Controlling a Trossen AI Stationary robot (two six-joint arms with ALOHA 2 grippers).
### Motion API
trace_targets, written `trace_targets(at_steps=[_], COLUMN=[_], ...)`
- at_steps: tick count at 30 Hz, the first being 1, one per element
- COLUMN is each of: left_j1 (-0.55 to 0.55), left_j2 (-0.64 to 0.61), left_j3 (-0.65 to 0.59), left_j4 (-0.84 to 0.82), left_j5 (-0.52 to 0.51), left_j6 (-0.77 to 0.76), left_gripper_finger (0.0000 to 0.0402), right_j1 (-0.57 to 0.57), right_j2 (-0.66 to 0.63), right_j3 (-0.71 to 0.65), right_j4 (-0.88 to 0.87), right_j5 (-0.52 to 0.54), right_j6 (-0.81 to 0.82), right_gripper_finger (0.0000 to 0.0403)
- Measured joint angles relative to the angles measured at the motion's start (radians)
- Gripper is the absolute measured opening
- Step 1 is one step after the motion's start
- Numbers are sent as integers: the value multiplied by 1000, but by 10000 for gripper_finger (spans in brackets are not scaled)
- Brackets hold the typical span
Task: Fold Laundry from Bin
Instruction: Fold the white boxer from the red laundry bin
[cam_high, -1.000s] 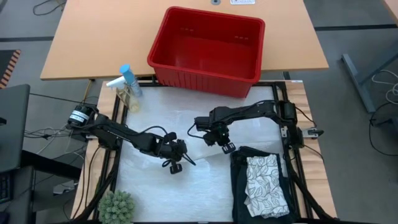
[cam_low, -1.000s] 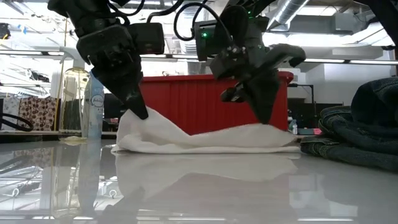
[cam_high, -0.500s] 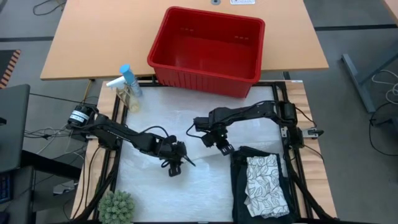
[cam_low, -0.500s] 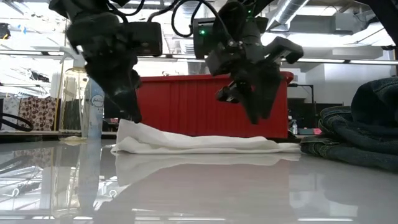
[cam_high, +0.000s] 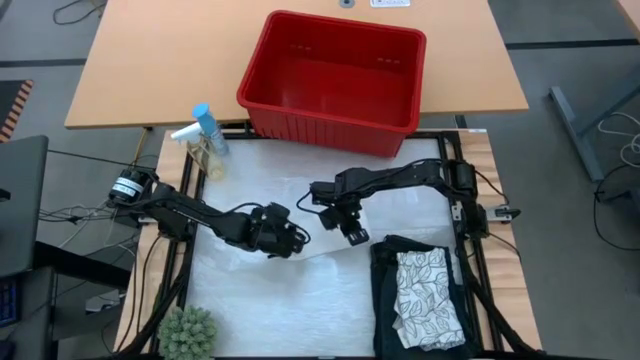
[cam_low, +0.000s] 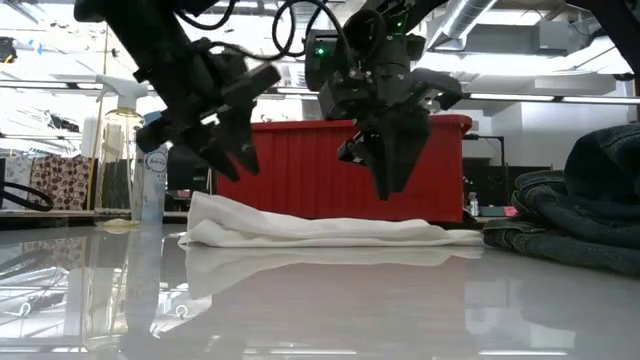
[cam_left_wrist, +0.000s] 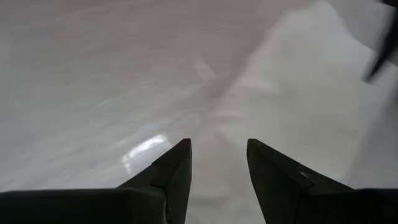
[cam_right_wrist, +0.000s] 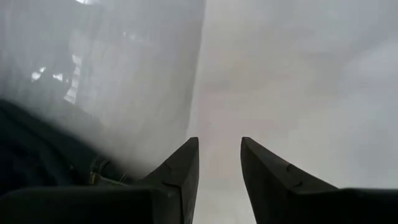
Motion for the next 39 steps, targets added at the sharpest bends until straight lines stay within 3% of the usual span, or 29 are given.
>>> trace_targets(at_steps=[4,8,18,26,39], left_j1=[0,7,-3,-3,12], left_j2=[0,5,59,122,31], left_j3=[0,0,-1,-105,-189], left_j4=[-106,-152,-75,83,-103], left_j5=[-64,-41,-31,64,70], left_j6=[-117,-138,-113,-119,-187], left_gripper_finger=[142,142,139,96,78], right_j1=[-13,-25,-33,-37,-47], right_j2=[0,0,0,0,0], right_j3=[0,0,0,0,0], right_j4=[7,34,79,98,131], right_j5=[2,3,3,3,31], right_j6=[11,30,68,121,138], right_gripper_finger=[147,147,139,139,139])
